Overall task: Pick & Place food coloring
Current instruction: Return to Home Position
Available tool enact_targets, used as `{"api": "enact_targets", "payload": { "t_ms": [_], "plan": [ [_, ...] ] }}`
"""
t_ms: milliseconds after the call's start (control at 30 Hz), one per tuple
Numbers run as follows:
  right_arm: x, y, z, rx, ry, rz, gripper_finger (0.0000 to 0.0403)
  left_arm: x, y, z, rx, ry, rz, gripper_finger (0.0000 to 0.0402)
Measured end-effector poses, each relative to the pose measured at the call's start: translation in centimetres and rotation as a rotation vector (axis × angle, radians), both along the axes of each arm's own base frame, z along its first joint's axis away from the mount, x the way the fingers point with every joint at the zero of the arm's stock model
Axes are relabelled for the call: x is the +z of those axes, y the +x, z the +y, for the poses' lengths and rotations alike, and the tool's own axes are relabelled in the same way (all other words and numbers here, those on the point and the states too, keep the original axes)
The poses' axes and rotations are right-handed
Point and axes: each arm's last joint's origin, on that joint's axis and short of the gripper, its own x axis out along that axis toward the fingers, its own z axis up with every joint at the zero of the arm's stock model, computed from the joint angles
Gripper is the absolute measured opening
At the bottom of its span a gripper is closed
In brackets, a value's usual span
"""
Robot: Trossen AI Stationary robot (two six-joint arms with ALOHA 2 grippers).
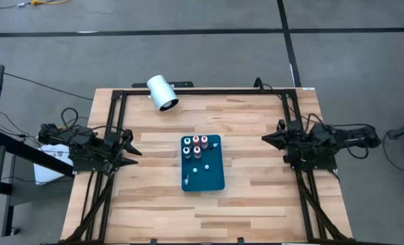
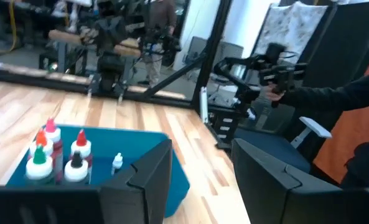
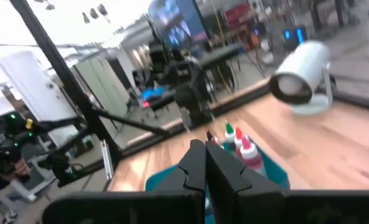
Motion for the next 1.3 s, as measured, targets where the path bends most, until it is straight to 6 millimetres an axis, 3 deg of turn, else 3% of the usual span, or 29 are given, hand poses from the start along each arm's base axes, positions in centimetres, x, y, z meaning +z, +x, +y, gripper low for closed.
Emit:
{"api": "enact_targets", "payload": {
  "t_ms": [167,300,467,600,867,1300],
  "plan": [
    [-0.6,-1.1,-0.1,0.025,-0.082,-0.072,0.0001,0.3,0.0,-0.1,-0.033,0.031,-0.037,0.016],
    [-1.2,-0.9,0.3,0.107,-0.164,-0.028,0.0001,0.3,0.0,-0.1,-0.034,0.031,-0.037,0.016],
    [-2.4,-0.9,0.4,0.138,-0.114,0.102,0.0001,0.2,0.0,-0.1,-0.039,0.045,-0.041,0.016],
    [-3.0,-0.9,0.3,0.117,-0.114,0.162,0.0001,-0.9,0.5,-0.3,-0.038,0.069,-0.049,0.016],
    [-2.9,-0.9,0.1,0.043,-0.18,0.157,0.0001,-5.2,2.3,-0.8,-0.039,-0.018,-0.11,0.016],
    [-3.1,-1.0,0.1,0.044,-0.101,0.178,0.0001,-5.0,2.4,-0.4,0.03,-0.03,-0.117,0.016]
  ]
}}
